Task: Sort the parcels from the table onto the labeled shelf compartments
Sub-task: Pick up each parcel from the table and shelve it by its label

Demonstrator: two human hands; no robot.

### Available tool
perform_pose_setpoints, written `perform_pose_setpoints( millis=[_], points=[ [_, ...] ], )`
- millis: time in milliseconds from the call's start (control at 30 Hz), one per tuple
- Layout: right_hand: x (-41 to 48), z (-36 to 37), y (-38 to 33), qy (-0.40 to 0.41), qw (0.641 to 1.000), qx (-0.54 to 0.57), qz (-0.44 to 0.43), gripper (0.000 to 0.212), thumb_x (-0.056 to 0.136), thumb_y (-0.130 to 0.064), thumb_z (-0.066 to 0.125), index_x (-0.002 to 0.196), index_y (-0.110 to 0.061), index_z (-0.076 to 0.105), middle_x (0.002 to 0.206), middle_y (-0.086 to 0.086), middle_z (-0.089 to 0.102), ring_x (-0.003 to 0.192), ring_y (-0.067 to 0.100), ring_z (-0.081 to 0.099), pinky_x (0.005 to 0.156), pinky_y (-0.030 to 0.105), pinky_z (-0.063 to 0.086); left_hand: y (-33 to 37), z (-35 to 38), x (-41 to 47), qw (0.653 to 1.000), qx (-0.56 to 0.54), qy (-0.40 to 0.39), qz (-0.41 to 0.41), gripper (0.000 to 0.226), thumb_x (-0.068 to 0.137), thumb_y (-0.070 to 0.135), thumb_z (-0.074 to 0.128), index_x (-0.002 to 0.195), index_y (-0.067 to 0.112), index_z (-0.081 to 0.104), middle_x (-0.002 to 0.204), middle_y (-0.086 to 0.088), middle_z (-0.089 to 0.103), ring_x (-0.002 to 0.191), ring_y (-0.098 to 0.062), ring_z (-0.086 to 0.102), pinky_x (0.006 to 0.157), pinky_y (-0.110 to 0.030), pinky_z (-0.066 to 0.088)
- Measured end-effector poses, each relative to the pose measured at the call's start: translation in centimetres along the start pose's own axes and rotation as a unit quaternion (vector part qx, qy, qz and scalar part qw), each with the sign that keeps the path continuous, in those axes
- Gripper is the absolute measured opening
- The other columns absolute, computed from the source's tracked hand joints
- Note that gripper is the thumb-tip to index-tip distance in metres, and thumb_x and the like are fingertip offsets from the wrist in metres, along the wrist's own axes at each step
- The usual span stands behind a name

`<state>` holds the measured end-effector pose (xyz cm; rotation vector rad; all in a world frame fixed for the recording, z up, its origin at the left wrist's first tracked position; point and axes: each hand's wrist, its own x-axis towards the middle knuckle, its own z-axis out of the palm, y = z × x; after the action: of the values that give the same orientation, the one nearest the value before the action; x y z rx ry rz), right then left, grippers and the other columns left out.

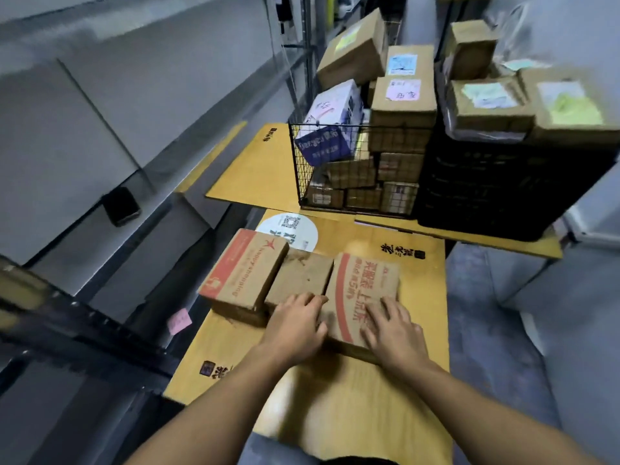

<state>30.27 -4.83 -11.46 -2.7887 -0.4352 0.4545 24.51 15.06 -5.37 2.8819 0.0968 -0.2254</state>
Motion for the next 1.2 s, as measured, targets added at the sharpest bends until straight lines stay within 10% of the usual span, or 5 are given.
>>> perform_pose_setpoints(
  millis=[600,867,1200],
  points=[
    [-3.2,3.2,5.1,0.096,0.928,0.324,0.158,0.067,0.096,-0.037,0.064,0.154,-0.038,0.031,0.161,0.001,0.017,0.144,0.022,0.031,0.114,0.039,0.038,4.1,6.9,4.3,0.986,-0.104,-0.131,0.008,0.07,0.096,0.042,0.051,0.153,0.036,0.011,0.16,0.0,0.019,0.145,-0.022,0.027,0.118,-0.038,0.026],
    [-2.3,1.8,5.1,0.11,0.883,0.408,0.203,0.069,0.092,-0.049,0.064,0.152,-0.041,0.032,0.145,0.005,0.036,0.126,0.022,0.048,0.103,0.036,0.045,3.9,6.4,3.3,0.971,-0.227,-0.012,0.067,0.054,0.09,0.037,0.064,0.141,0.029,0.046,0.137,0.012,0.043,0.122,0.005,0.04,0.103,-0.012,0.03],
    [-2.8,0.2,4.3,0.15,0.828,0.525,0.125,0.068,0.068,-0.083,0.064,0.129,-0.073,0.038,0.143,-0.008,0.046,0.128,0.016,0.052,0.098,0.048,0.055,3.2,3.5,3.5,0.839,-0.538,0.069,-0.048,0.049,0.084,0.041,0.064,0.132,0.036,0.055,0.135,0.003,0.054,0.124,-0.007,0.054,0.106,-0.04,0.046]
  ],
)
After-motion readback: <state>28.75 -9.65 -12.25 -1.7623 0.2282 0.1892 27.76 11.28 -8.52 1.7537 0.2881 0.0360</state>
